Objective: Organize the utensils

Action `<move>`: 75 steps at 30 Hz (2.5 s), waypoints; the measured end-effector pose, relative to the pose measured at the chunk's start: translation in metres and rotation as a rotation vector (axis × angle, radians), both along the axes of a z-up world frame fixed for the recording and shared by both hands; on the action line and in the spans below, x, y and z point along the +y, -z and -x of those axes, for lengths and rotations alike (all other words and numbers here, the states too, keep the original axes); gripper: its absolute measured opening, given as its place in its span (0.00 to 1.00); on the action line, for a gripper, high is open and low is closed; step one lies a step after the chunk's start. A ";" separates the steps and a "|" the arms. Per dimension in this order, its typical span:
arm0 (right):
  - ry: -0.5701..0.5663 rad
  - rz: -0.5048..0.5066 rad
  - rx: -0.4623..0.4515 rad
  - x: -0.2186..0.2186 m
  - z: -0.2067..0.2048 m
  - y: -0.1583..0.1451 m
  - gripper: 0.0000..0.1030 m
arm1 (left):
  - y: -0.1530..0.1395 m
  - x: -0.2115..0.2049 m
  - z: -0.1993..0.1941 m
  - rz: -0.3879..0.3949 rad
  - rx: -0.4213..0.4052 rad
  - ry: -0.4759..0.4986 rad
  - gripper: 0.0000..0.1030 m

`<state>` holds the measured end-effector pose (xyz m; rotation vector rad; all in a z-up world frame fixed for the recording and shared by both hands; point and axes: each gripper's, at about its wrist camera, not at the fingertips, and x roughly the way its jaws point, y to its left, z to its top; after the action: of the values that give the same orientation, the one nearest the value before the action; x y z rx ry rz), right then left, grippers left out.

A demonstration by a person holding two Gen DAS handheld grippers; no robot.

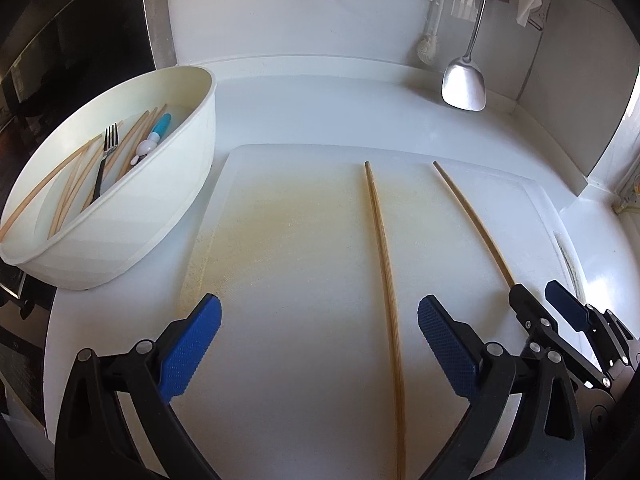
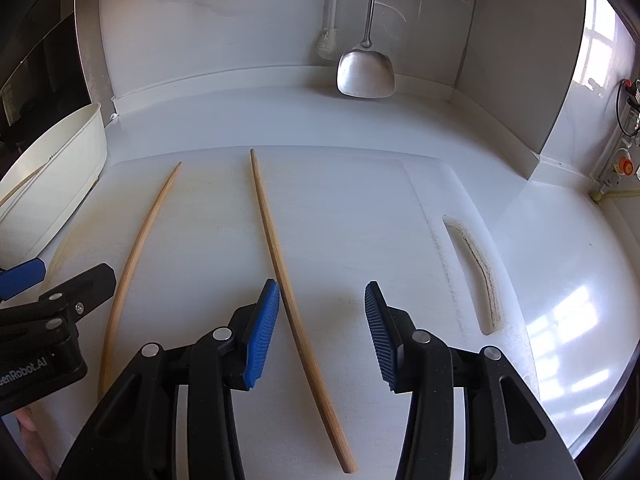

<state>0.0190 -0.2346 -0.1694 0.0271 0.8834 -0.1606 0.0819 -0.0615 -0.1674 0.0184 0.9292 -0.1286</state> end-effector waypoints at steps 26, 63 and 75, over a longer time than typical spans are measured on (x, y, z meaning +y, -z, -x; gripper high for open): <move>-0.102 -0.050 0.004 -0.004 -0.012 0.003 0.41 | 0.011 -0.014 0.001 -0.033 -0.026 0.038 0.67; -0.276 -0.210 -0.100 0.045 0.009 -0.103 0.06 | -0.110 0.061 0.051 0.056 -0.047 -0.099 0.07; -0.399 -0.297 -0.072 0.195 -0.072 -0.123 0.06 | -0.127 0.219 -0.012 0.026 -0.093 -0.229 0.07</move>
<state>0.0912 -0.0401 -0.0468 0.1314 0.8178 0.3430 0.0940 0.1578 -0.0403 -0.1054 0.8304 0.0716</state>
